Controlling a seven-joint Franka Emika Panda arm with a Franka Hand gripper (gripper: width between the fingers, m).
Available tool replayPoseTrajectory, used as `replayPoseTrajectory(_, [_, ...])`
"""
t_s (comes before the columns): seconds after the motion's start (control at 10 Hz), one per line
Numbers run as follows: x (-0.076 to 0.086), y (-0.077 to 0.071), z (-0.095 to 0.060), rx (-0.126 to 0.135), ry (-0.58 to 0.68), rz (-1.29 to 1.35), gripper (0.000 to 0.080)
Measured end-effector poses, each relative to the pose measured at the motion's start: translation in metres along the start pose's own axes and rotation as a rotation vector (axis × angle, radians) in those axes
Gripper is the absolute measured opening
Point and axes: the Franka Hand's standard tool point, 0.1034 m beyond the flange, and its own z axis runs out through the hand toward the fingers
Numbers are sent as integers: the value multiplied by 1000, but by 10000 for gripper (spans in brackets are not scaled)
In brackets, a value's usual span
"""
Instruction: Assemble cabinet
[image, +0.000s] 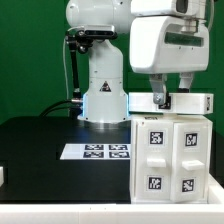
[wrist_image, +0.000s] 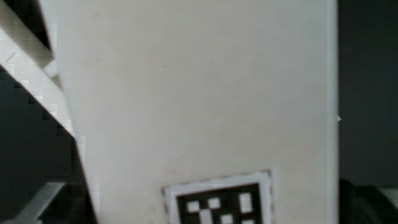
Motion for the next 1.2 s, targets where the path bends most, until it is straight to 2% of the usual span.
replayPoseTrajectory(0.1, [0,0,0,0,0,2,552])
replayPoseTrajectory(0.4, [0,0,0,0,-1,40,553])
replayPoseTrajectory(0.7, [1,2,1,0,5,394,553])
replayPoseTrajectory(0.9, [-2,1,1,23,-3,723,553])
replayPoseTrajectory(1.0, [-6,-1,2,74,-14,908,554])
replayPoseTrajectory(1.2, [-6,0,2,76,-18,1056,554])
